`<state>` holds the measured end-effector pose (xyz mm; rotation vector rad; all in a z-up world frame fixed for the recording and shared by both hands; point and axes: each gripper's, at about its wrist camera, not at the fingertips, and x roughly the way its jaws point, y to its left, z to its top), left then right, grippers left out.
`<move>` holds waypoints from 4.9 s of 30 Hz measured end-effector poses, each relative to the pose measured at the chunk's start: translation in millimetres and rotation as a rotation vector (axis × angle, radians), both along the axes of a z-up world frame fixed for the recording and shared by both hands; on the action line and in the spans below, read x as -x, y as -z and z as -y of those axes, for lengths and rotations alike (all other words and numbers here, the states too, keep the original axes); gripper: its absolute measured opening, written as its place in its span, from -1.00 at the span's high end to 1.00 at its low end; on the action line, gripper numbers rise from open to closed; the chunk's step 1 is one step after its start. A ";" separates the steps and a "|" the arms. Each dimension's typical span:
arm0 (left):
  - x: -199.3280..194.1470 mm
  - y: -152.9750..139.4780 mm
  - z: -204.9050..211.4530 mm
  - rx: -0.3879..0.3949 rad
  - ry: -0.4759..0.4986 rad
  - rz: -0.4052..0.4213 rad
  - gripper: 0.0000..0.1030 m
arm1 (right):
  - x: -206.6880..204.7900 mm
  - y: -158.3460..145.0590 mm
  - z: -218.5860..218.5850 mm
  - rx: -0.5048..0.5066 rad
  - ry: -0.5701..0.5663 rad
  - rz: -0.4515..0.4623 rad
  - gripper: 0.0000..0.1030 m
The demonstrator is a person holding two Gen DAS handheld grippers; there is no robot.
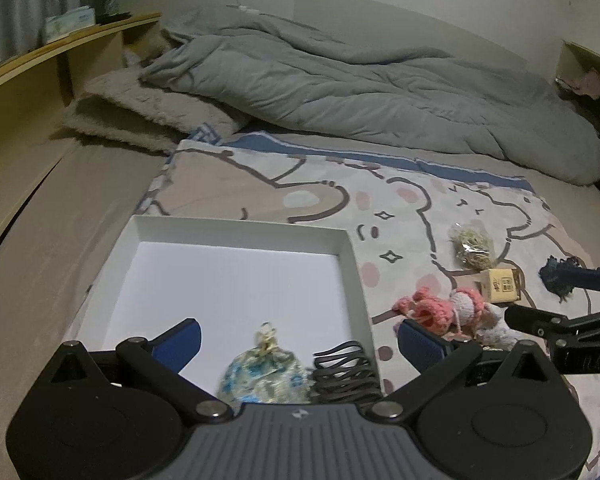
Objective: Organize objects
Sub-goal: 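Open both tools to release pouch and clip in the box, then withdraw, then grasp the braided pearl cord with the left tool while the right tool grasps the white crocheted bundle, then carry the braided cord and white bundle over the white box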
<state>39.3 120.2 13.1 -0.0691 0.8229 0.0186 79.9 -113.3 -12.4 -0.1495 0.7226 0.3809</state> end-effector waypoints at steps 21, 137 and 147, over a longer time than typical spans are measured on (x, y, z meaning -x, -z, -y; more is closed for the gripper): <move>-41.0 20.9 86.6 0.034 0.145 -0.034 -1.00 | -10.3 15.8 83.4 -0.015 0.172 -0.016 -1.00; -38.2 22.7 122.5 0.158 0.176 0.110 -0.25 | -27.6 2.8 137.3 -0.248 0.335 -0.093 0.27; -28.6 13.5 66.9 0.163 0.086 0.128 -0.25 | -29.6 0.7 111.3 -0.274 0.325 -0.095 0.27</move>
